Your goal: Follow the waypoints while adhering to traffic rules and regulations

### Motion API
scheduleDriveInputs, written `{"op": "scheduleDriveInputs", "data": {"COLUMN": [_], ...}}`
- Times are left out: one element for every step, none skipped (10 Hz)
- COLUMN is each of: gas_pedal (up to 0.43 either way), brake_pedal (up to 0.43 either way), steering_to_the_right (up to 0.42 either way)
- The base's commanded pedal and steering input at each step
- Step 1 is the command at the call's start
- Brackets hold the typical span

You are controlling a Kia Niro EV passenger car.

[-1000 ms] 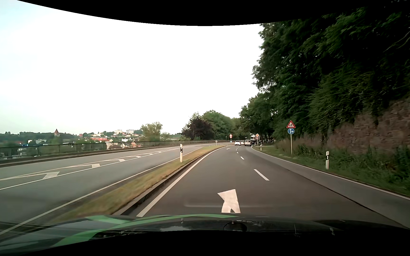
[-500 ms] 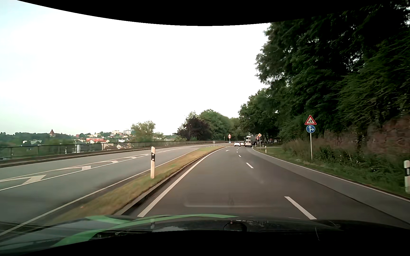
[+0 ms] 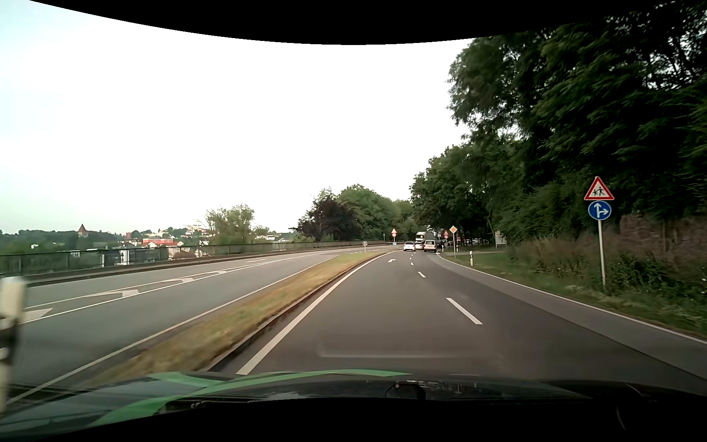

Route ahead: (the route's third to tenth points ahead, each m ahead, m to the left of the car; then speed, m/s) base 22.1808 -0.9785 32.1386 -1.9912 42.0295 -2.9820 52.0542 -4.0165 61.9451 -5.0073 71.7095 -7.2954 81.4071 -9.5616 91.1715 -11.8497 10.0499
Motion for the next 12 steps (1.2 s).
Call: {"op": "scheduleDriveInputs", "data": {"gas_pedal": [0.087, 0.087, 0.087, 0.087, 0.098, 0.11, 0.11, 0.118, 0.118, 0.118, 0.118, 0.15], "brake_pedal": [0.0, 0.0, 0.0, 0.0, 0.0, 0.0, 0.0, 0.0, 0.0, 0.0, 0.0, 0.0], "steering_to_the_right": [0.006, 0.006, 0.007, 0.008, 0.008, 0.008, 0.009, 0.009, 0.009, 0.01, 0.009, 0.01]}}
